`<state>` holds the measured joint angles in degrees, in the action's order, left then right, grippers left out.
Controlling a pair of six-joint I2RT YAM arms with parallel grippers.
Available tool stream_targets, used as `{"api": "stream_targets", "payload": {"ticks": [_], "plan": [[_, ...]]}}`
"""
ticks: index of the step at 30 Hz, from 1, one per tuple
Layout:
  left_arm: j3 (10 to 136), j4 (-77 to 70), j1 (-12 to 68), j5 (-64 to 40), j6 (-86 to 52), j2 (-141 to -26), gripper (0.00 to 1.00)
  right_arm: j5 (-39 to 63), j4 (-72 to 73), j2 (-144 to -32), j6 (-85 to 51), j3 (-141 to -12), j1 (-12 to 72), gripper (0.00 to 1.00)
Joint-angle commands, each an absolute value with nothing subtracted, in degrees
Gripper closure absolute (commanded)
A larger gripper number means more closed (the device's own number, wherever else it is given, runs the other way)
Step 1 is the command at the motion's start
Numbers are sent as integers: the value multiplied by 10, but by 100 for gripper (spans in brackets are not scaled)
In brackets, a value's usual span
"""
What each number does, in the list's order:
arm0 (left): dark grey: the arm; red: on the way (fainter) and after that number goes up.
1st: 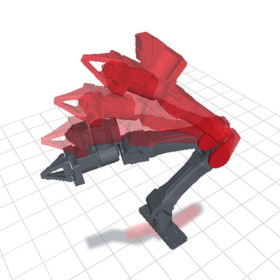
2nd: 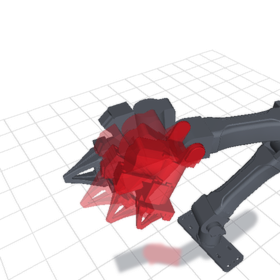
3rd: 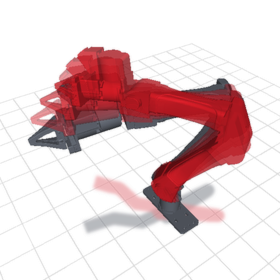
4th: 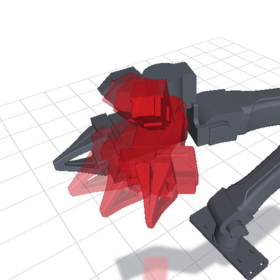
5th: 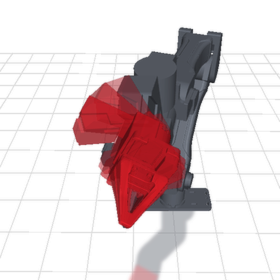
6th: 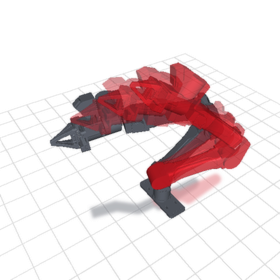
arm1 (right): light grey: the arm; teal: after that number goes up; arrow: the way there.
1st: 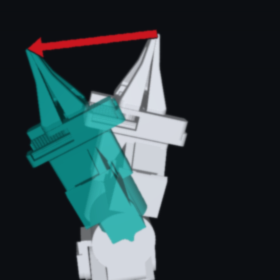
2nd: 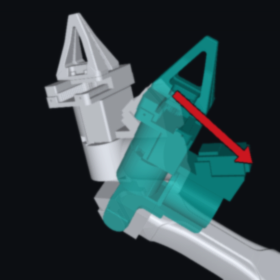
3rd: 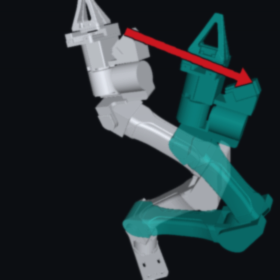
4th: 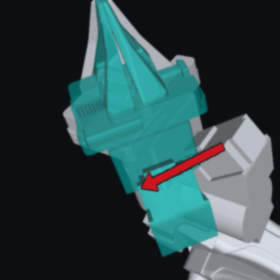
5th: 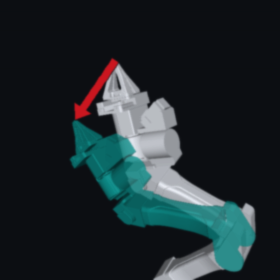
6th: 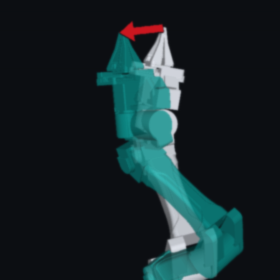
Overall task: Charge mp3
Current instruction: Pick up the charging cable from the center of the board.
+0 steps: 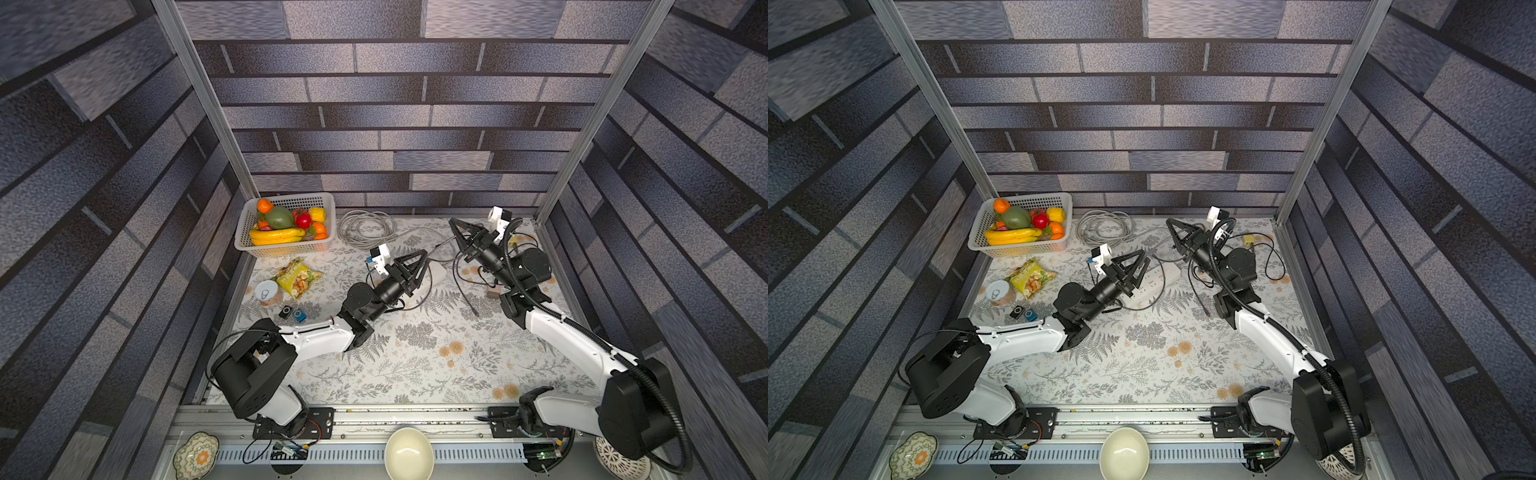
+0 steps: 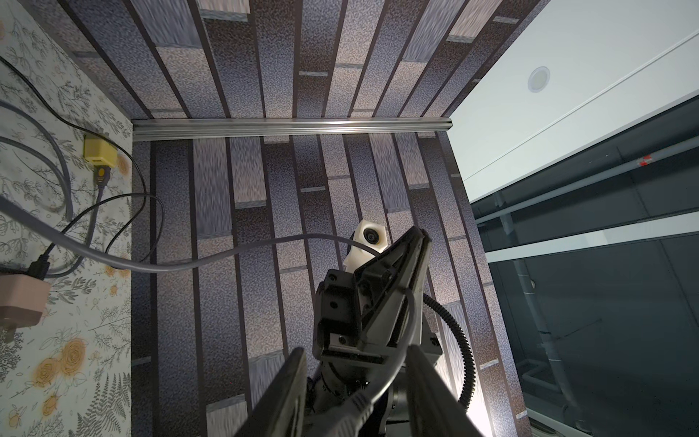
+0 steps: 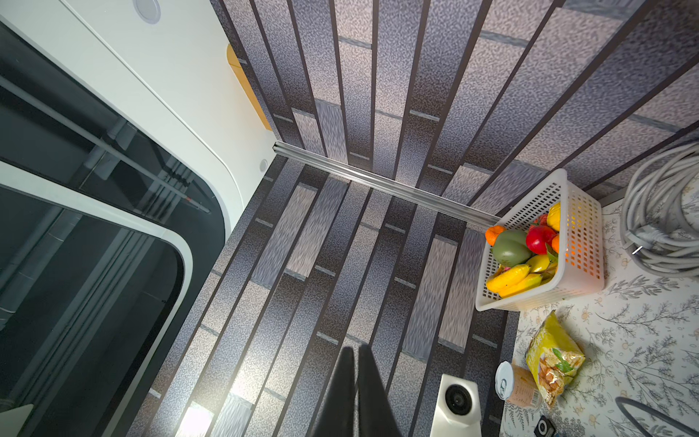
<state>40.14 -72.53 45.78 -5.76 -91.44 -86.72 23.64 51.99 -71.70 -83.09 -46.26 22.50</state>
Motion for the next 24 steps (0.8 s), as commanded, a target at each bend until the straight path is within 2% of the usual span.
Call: {"api": "stream_targets", "payload": {"ticks": [1,8,14,17,19,21,23,24], "plan": [[411,-723,456,-55,-900,-852,64,236,549,-707,-820,-454,230,100],[404,-713,452,-55,-897,-844,86,236,548,-702,-814,-449,230,100],[391,-670,441,-54,-875,-814,90,237,539,-687,-803,-434,230,100],[385,-649,433,-57,-863,-799,100,240,540,-678,-798,-424,229,100],[387,-630,428,-61,-853,-791,100,249,536,-671,-793,-418,230,98],[393,-607,428,-63,-833,-784,100,246,527,-664,-789,-404,239,75],[399,-594,427,-63,-817,-782,100,237,522,-662,-787,-391,254,59],[401,-590,426,-62,-811,-782,100,232,525,-663,-787,-386,263,54]]}}
